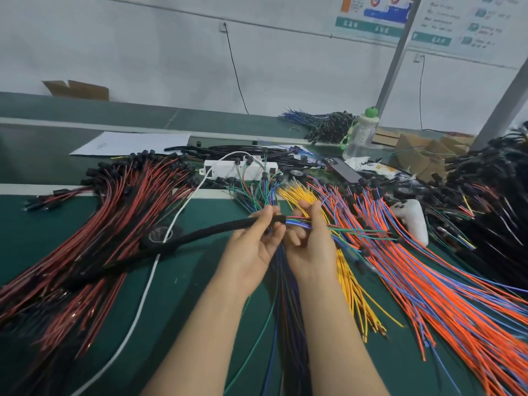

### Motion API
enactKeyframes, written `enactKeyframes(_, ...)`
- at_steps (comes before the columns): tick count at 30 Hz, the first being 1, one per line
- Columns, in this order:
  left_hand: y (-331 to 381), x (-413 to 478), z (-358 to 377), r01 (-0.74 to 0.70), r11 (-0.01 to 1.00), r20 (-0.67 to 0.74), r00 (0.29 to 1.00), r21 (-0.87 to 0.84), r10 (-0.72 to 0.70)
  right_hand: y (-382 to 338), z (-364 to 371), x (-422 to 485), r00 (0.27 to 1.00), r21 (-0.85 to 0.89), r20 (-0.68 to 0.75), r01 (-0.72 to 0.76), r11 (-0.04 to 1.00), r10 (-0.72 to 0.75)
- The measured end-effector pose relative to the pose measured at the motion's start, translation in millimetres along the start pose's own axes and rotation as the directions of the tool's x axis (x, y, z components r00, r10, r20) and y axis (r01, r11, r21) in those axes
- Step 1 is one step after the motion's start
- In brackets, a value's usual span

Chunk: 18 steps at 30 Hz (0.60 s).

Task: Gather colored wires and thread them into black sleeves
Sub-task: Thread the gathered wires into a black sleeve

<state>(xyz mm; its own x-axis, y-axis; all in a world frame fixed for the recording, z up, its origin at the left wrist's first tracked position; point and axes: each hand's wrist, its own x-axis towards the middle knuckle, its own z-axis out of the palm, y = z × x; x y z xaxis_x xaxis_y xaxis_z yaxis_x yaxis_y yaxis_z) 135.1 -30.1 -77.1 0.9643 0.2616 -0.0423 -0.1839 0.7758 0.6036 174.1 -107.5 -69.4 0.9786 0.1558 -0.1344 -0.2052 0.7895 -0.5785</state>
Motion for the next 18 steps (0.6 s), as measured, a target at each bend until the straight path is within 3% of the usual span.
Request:
enactKeyframes(3,17,-1,-10,-0.021,0.997,0.090,0.996,-0.080,0.028,-7,-2,2,0.999,0.240,0.024,-0.040,0.970,0.035)
enactKeyframes(5,26,0,-16,-0.099,0.990,0.085,0.991,-0.097,0.107,-8,-2,3,0.999,0.273,0.014,-0.049,0.961,0.047)
enactKeyframes(9,24,1,-15,-0.200,0.979,-0.038,0.979,-0.029,0.199,-3,-1,1,0.999,0.230,0.008,-0.050,0.972,0.050)
enactKeyframes(13,33,3,-19,-0.275,0.956,-0.158,0.953,-0.098,0.258,-15,-13,3,0.995,0.397,-0.096,0.049,0.917,-0.012)
enactKeyframes(15,30,3,-17,-0.268,0.963,-0.151,0.953,-0.028,0.261,-16,-14,3,0.993,0.360,-0.112,0.082,0.929,-0.044)
enactKeyframes(18,10,2,-7,-0.203,0.971,-0.110,0.970,0.124,0.217,-5,-5,3,0.981,0.143,-0.131,0.161,0.977,-0.142)
